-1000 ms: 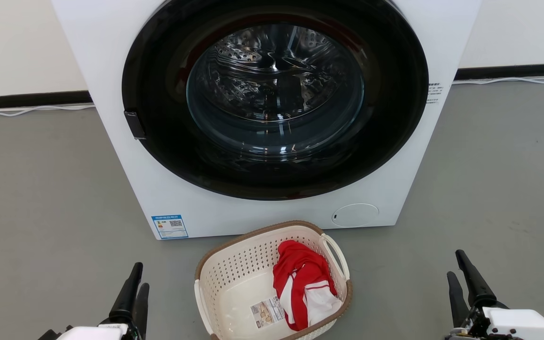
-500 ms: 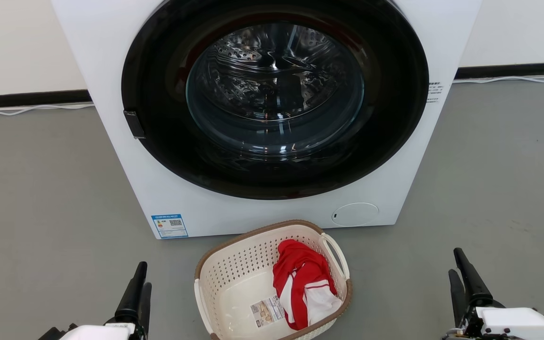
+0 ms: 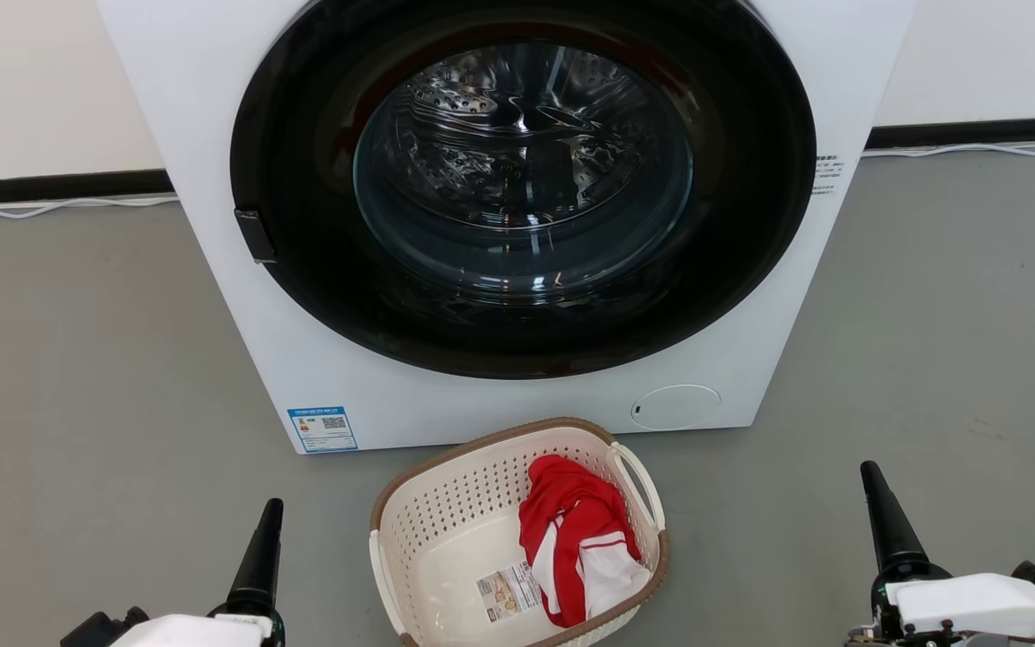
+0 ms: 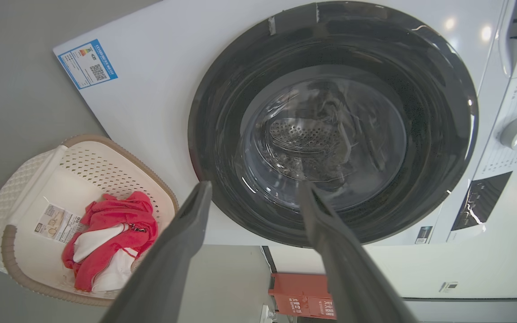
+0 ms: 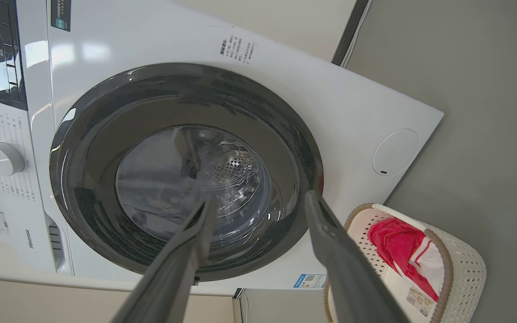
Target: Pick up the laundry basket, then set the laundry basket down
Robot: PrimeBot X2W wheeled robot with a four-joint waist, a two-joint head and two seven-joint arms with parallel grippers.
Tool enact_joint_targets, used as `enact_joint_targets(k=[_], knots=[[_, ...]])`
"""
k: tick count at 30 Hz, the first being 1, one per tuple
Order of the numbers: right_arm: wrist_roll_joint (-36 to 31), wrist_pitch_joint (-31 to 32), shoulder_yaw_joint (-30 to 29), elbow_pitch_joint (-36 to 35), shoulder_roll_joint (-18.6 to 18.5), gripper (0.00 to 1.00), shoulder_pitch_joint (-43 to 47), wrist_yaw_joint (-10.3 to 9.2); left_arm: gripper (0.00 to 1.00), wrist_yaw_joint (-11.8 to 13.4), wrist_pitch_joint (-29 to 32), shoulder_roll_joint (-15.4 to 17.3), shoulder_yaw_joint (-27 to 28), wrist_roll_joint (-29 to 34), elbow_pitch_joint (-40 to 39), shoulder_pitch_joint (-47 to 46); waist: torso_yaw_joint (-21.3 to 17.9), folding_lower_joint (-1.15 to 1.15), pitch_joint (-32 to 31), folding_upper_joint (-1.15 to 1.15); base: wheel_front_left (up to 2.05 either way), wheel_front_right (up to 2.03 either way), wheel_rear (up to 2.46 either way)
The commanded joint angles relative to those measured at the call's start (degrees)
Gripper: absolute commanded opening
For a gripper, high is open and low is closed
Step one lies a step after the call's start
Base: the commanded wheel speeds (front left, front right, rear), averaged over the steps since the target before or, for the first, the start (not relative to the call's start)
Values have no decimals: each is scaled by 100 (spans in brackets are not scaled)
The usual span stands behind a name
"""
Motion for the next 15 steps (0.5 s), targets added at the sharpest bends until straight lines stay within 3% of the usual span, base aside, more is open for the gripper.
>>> enact_joint_targets(k=[1,15], knots=[[-282,-89,71,-224,-95,100,-158,18,100,-16,-59,44,44,205,-132,-243,0,-1,0,0,0,0,0],[-1830,-326,266,-266,-236,100,-157,23,100,-20,-294,74,24,1494,-137,-236,5,-1,1,0,0,0,0]])
